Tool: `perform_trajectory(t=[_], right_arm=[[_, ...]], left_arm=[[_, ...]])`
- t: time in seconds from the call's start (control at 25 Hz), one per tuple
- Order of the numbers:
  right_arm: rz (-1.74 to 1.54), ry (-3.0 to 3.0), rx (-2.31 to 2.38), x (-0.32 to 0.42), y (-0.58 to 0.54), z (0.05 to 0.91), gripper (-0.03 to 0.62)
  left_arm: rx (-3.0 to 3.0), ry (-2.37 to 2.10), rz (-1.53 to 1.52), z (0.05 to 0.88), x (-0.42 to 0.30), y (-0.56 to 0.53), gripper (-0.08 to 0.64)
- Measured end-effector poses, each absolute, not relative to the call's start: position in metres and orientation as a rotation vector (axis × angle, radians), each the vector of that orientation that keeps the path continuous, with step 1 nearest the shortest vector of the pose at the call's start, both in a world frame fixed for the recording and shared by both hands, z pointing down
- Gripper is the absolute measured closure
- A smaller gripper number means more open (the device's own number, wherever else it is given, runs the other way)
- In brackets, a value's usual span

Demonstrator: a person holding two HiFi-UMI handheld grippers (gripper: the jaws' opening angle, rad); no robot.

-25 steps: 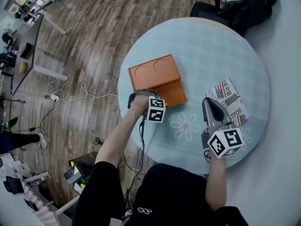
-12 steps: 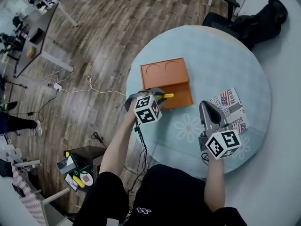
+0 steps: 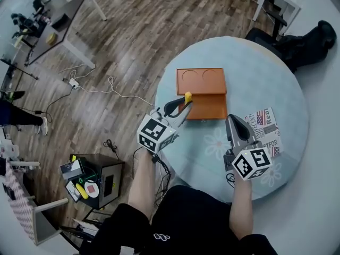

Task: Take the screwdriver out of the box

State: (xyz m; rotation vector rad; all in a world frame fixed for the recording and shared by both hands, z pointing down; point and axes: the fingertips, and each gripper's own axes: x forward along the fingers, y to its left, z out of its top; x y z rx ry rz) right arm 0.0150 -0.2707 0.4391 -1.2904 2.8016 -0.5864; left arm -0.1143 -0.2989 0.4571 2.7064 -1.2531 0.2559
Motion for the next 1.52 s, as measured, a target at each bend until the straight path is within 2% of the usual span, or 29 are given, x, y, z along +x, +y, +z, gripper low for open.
perform_trajectory(t=[0.12,0.4,0.68,1.52], right_arm=[[-0.556,2.813,-1.255,0.003,-0.26,0.432,0.583],[-0.428,2.823,-1.251,-0.006,-0.241,0.413,0.583],[-0.319,2.811,-1.381,0.008,-0.235,0.402,0.584],[-0.321,2.814,-1.392,0.027,-0.233,0.403,0.584]], left_arm=[[2.645,-1.328,0.026,0.427,-0.125,-0.278,0.479],[2.575,-1.461,-0.123,0.395,-0.127,-0.235,0.479],[2.513,-1.553,-0.112,0.397,-0.123,-0.222,0.48],[2.506,-1.485,-0.111,0.403,-0.1,-0.232,0.479]])
